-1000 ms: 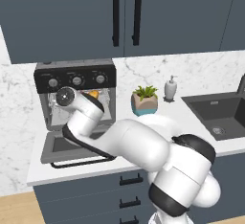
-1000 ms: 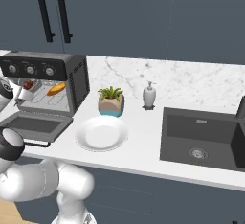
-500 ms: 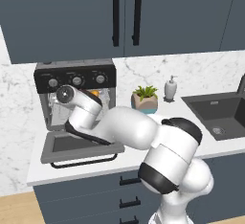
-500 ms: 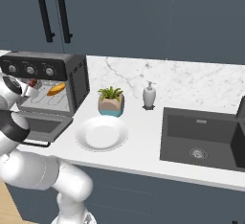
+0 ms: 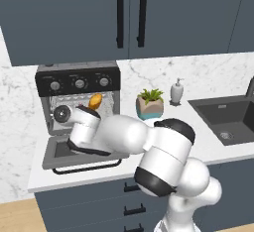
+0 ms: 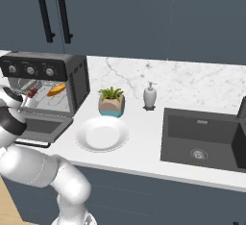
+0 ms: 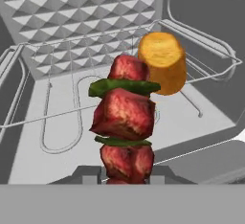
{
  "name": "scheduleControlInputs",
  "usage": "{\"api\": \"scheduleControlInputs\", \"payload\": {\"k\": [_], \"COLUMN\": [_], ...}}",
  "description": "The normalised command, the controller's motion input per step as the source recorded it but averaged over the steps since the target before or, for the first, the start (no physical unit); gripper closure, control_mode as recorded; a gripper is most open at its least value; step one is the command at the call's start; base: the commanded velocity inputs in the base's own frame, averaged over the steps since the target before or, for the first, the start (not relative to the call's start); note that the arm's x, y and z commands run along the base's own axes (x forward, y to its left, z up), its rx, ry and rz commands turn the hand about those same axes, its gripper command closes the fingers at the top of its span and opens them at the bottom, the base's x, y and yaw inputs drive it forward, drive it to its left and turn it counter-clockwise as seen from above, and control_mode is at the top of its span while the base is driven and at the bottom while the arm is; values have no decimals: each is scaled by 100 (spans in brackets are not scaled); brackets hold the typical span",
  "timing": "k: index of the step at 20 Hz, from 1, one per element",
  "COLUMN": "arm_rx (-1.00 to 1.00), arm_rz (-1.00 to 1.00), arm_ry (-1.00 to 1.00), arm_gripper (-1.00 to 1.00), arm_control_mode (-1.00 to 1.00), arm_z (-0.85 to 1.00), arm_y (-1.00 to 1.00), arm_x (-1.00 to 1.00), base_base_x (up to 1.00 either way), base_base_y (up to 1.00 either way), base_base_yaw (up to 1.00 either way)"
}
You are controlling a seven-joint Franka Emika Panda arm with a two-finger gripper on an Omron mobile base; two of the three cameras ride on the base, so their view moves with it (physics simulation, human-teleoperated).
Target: Pick up the kebab skewer and baguette bread, and place them inside the toaster oven. Close the toaster oven door and start by setting the timer.
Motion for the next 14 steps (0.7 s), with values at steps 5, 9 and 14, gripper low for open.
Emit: {"api": "scheduleControlInputs", "payload": {"k": [5,9,14], "arm_rx": [0,0,0], "arm_rz": [0,0,0], "arm_ry": [-3,0,0], "arm_gripper": [100,100,100], "arm_control_mode": [-100,-100,-100], "arm_z": [41,59,11], "arm_y": [3,7,0], "arm_x": [26,33,44], "base_base_x": [0,0,0], "base_base_y": [0,0,0], "base_base_yaw": [0,0,0]}}
